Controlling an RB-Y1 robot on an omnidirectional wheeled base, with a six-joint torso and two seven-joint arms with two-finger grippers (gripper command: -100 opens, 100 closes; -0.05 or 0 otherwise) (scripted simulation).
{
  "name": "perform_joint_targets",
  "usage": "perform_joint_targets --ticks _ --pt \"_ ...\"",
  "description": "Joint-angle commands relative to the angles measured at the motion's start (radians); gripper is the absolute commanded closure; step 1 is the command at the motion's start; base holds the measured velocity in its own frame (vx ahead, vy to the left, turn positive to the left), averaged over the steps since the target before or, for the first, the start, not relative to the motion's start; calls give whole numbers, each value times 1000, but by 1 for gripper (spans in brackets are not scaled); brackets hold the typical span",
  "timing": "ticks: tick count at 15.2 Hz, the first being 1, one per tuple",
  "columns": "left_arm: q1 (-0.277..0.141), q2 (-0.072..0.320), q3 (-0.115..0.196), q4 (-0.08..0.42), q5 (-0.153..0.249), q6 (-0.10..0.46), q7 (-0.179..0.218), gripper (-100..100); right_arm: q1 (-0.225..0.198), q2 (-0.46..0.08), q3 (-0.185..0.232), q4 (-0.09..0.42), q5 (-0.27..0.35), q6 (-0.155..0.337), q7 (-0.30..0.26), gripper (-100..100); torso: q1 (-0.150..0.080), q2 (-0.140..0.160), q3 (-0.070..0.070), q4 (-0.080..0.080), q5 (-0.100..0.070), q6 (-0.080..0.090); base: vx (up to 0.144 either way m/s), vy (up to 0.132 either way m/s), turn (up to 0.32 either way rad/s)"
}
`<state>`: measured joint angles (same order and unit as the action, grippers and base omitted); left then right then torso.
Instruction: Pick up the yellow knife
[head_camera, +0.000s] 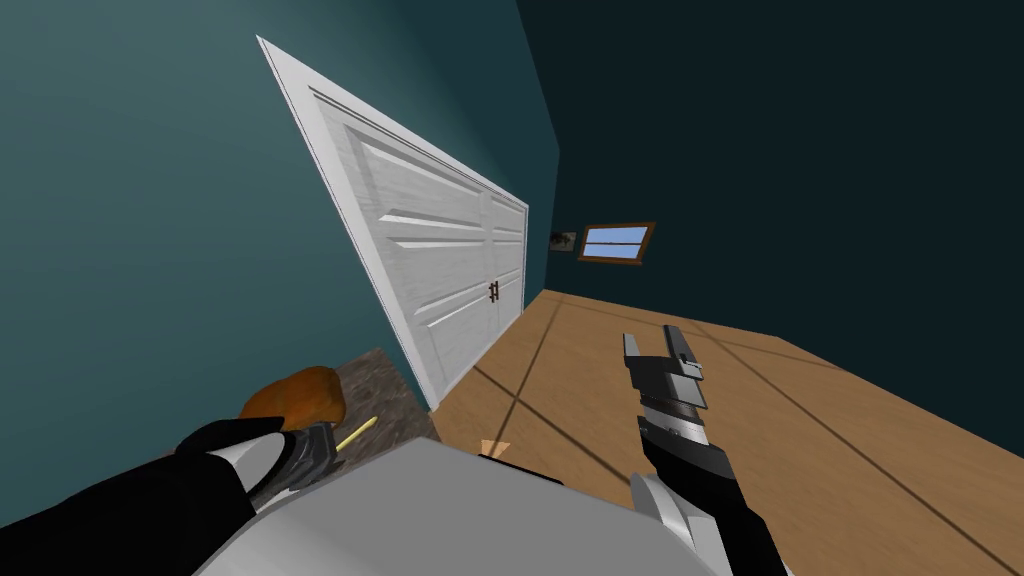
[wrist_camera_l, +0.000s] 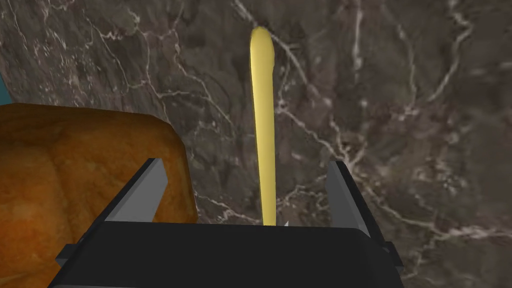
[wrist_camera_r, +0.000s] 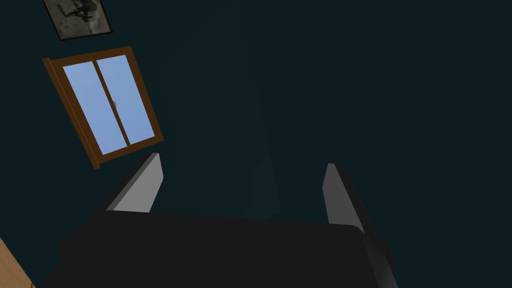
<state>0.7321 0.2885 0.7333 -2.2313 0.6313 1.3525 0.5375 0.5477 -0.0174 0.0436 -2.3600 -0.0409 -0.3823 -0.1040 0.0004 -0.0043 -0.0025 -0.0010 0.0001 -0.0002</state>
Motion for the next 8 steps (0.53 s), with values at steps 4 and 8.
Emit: perform_joint_targets --ticks 4,8 --pt "34 49 49 37 71 98 7 -100 0 0 0 0 0 0 0 0 0 1 1 0 0 0 38 13 -37" --pt "56 72 71 66 111 149 6 -100 0 0 0 0 0 0 0 0 0 1 1 0 0 0 36 19 -31"
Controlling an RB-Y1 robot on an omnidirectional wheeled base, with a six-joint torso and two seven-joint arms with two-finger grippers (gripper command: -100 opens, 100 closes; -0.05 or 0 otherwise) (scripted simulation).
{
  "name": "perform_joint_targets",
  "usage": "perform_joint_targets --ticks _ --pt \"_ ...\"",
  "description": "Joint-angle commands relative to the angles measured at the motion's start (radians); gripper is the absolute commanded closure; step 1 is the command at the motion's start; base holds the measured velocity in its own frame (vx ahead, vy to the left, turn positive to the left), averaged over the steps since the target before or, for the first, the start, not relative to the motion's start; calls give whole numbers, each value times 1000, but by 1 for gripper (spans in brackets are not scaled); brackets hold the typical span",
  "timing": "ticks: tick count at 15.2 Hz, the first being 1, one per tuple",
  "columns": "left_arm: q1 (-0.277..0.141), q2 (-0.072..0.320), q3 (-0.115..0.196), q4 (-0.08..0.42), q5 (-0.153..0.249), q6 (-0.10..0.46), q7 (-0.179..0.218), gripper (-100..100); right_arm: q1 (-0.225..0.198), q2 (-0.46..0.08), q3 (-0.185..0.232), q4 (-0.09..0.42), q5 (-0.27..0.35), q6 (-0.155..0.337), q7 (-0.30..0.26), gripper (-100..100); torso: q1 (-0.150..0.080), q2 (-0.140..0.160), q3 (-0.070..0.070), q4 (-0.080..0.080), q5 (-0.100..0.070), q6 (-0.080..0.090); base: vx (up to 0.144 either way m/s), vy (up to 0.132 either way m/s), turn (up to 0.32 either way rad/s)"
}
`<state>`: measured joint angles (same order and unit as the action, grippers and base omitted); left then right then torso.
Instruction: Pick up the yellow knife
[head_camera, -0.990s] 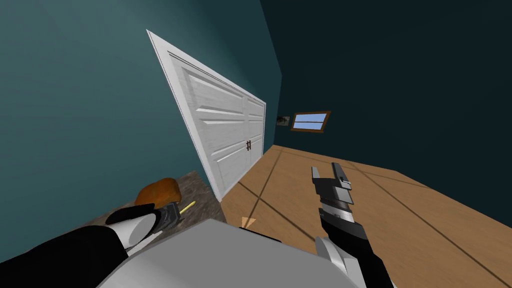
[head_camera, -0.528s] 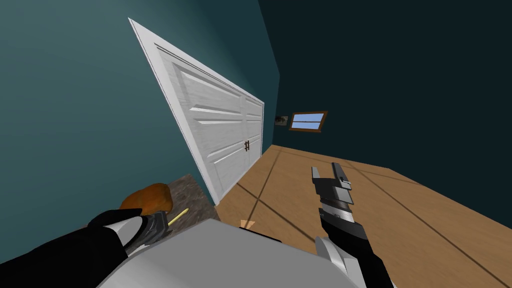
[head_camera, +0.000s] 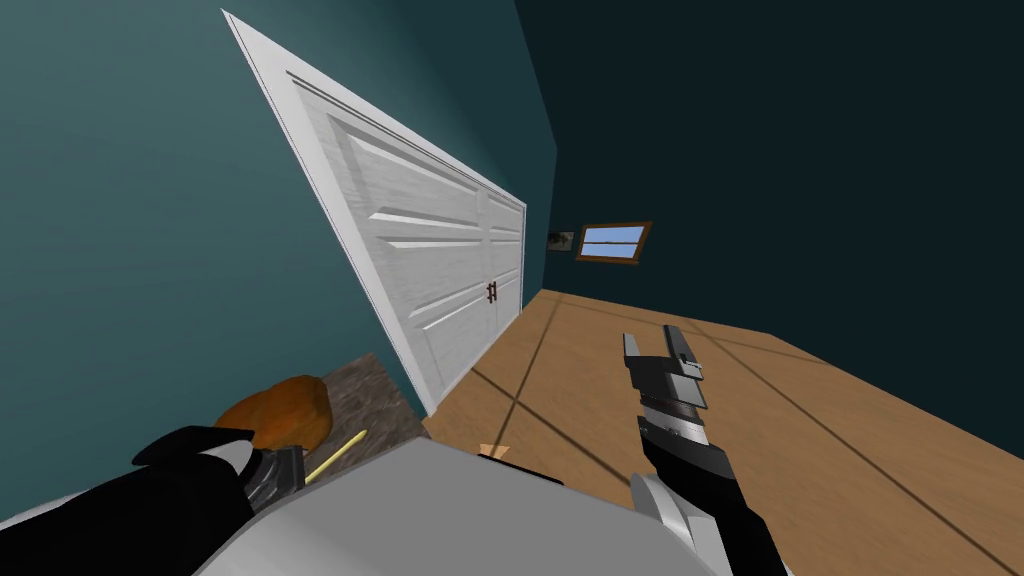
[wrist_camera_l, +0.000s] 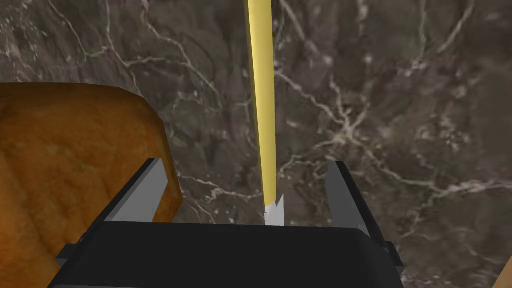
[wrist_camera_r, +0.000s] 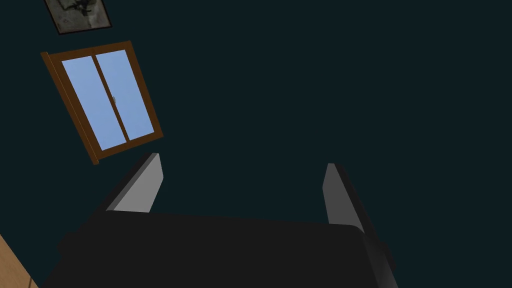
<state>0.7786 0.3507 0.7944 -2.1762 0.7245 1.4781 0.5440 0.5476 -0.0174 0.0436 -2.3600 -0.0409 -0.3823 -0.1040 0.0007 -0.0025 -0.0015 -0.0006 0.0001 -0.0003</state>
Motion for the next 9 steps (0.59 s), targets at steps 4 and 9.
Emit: perform_joint_targets --ticks 4,9 --pt "41 40 37 57 74 90 -2 -100 0 0 0 0 0 0 0 0 1 0 0 0 0 0 36 25 -35" --pt "83 76 67 120 145 172 -6 -100 0 0 0 0 0 0 0 0 1 0 0 0 0 0 31 28 -32"
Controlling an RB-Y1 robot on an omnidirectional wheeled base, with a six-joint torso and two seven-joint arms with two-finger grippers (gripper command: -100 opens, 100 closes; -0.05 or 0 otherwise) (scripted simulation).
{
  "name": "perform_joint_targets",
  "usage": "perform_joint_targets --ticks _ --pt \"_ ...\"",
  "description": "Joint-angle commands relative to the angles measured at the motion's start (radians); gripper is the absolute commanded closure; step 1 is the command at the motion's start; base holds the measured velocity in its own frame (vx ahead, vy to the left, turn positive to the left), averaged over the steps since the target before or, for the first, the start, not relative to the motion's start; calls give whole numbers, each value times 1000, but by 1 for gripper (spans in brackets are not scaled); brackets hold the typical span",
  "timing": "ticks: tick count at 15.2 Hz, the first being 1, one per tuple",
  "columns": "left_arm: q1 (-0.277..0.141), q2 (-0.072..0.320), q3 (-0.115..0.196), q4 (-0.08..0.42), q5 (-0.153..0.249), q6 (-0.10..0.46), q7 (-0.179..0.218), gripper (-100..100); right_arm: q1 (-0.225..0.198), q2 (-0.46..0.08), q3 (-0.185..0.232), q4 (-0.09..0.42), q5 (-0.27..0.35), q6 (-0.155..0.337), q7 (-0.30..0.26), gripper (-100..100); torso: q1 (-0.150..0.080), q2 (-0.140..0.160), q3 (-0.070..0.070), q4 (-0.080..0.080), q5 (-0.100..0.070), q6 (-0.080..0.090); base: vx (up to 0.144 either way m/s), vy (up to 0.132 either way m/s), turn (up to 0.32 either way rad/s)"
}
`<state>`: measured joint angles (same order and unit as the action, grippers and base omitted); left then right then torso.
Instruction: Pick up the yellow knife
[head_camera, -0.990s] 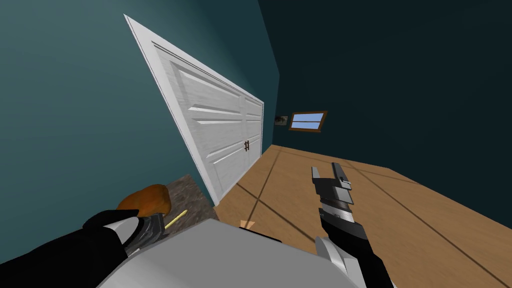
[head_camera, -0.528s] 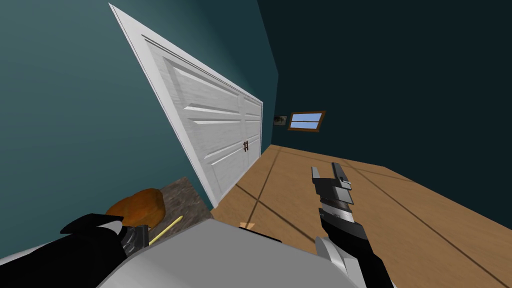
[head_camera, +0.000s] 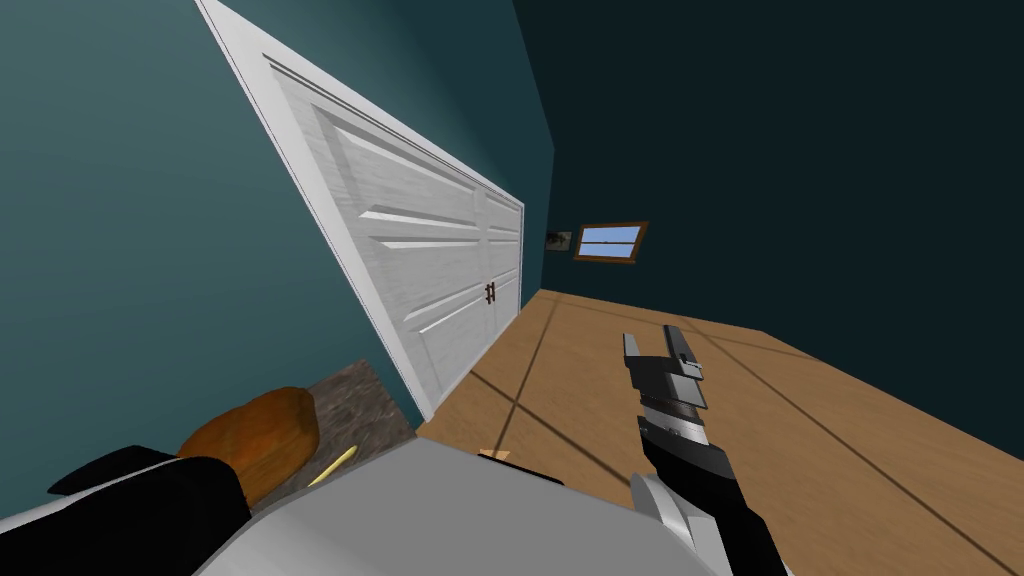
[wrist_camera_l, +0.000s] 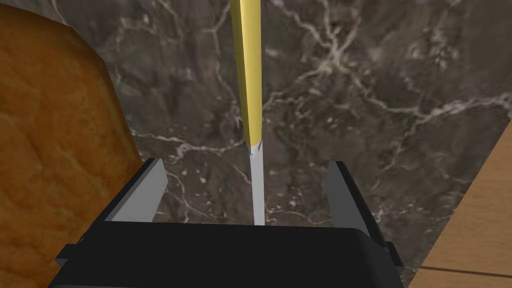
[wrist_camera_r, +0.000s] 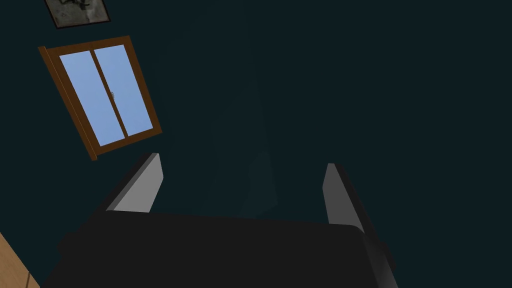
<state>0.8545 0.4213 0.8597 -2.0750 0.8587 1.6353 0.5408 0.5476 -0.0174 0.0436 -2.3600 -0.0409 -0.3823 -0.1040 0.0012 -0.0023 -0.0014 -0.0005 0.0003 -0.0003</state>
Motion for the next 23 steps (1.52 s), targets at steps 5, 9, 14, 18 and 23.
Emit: perform_joint_targets --ticks 5,9,14,18,23 --pt "9 11 -11 71 15 18 -13 -100 0 0 0 0 0 0 0 0 -1 1 0 0 0 0 18 19 -17" --pt "-9 5 -37 119 -11 -22 -31 -100 0 0 0 0 0 0 0 0 -3 3 2 1 0 0 -15 -14 -14" --pt "21 15 6 39 33 44 -1 100 0 0 0 0 0 0 0 0 -2 2 1 1 -2 0 9 6 16" --pt "47 35 19 27 -7 56 15 -100 0 0 0 0 0 0 0 0 -7 -5 -3 -1 -2 1 96 -50 -26" --pt "14 10 -18 86 -48 4 -9 -100 0 0 0 0 0 0 0 0 -4 0 -1 0 -2 1 37 -30 -22"
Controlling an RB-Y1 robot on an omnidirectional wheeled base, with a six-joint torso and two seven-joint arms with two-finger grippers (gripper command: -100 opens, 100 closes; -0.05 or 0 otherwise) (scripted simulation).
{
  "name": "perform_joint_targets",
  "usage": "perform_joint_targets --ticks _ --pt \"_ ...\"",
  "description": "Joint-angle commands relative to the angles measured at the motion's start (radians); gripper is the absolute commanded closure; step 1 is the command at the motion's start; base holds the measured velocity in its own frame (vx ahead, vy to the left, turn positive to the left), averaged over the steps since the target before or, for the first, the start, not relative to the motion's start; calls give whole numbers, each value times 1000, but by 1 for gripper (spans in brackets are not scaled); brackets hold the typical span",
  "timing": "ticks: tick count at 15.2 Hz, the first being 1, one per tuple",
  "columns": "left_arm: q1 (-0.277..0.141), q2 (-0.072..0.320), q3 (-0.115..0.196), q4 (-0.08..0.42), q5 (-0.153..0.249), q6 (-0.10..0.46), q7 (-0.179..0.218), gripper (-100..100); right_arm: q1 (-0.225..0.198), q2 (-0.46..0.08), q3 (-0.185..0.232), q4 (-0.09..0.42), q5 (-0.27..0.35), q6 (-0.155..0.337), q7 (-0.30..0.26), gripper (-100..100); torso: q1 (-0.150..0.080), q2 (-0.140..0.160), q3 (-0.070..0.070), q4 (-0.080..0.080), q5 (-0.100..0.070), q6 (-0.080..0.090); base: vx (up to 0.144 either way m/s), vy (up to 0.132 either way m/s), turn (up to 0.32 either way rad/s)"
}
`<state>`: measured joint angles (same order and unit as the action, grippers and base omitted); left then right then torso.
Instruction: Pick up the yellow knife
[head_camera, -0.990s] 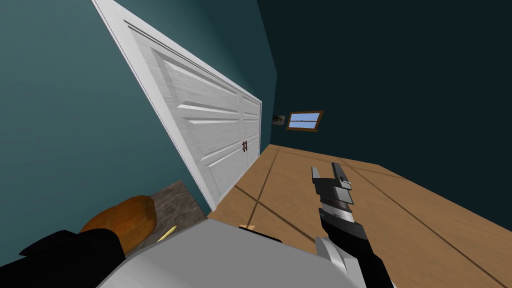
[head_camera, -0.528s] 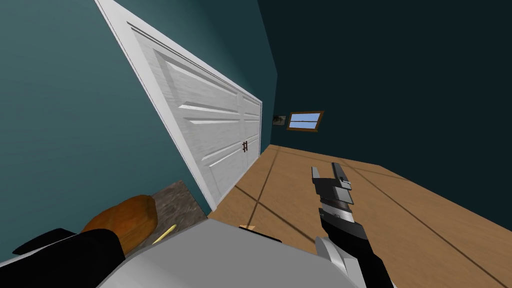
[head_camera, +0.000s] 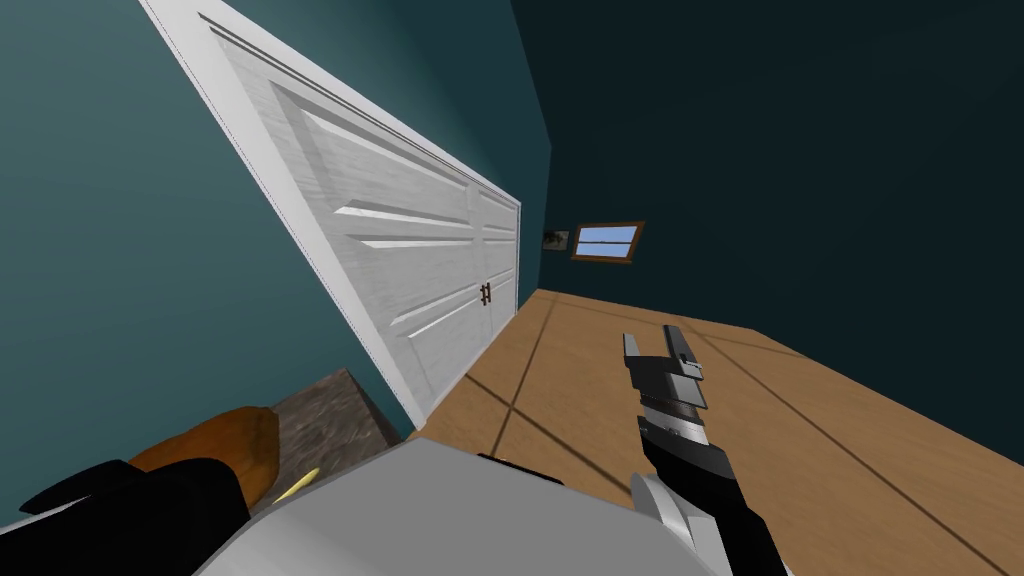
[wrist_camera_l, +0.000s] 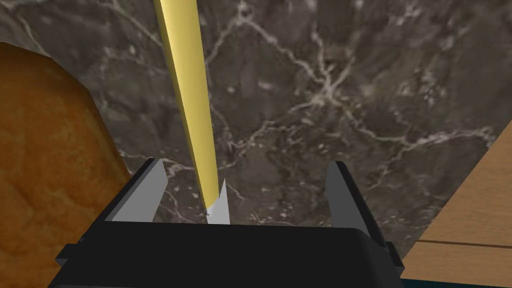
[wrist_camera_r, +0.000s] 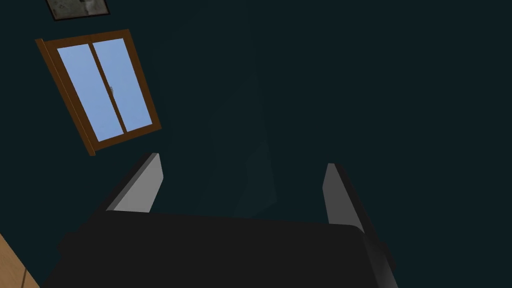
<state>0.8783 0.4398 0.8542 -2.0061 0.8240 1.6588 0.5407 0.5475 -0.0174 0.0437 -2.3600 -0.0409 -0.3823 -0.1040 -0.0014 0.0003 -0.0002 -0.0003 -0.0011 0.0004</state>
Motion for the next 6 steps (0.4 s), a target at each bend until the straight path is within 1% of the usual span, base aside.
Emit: perform_joint_targets --ticks 1,2,3,5,6 --pt "-20 -15 -22 34 -24 -33 -15 -100 0 0 0 0 0 0 0 0 0 0 0 0 0 0 -86 32 -33" --pt "-7 -8 -9 18 -10 -16 -10 -100 0 0 0 0 0 0 0 0 1 3 2 1 0 0 -56 18 -14" --pt "4 1 2 -8 3 2 1 100 0 0 0 0 0 0 0 0 1 3 2 1 0 0 0 2 31" --pt "19 11 17 -33 19 23 11 100 0 0 0 0 0 0 0 0 -2 -1 0 0 0 -1 46 -14 40" --pt "12 4 8 -19 8 5 3 100 0 0 0 0 0 0 0 0 -4 -2 -1 0 -1 -1 29 -11 26"
